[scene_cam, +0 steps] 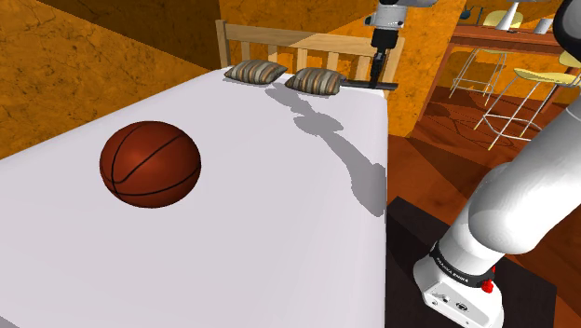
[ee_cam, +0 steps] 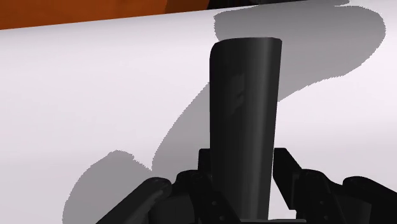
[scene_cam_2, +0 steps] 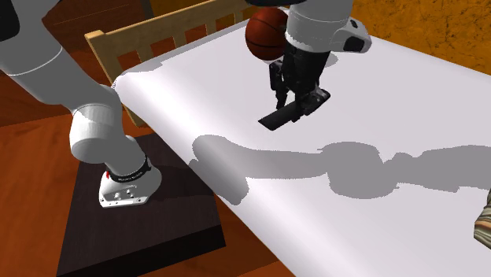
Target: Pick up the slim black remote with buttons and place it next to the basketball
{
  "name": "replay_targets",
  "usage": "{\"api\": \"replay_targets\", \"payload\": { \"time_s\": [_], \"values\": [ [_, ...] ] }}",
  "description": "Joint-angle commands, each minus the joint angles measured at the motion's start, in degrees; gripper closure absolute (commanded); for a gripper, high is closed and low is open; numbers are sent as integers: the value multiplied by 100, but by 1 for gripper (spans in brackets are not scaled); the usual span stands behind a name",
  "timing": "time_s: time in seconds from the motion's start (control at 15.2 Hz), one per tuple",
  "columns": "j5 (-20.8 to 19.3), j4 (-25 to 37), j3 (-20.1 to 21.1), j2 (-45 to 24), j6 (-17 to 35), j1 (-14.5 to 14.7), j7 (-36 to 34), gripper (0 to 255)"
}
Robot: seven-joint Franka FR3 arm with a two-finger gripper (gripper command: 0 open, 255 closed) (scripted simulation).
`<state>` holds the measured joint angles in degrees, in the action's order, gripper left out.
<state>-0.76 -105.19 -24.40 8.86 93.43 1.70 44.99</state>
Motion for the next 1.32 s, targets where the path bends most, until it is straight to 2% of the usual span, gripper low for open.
{"api": "replay_targets", "payload": {
  "time_s": [0.0,0.46,1.25],
  "values": [
    [6,171,-2,-17,-156,0,5,255],
    [50,794,-11,-128,-678,6,21,255],
    [192,335,1041,236,-514,706,-1736,255]
  ]
}}
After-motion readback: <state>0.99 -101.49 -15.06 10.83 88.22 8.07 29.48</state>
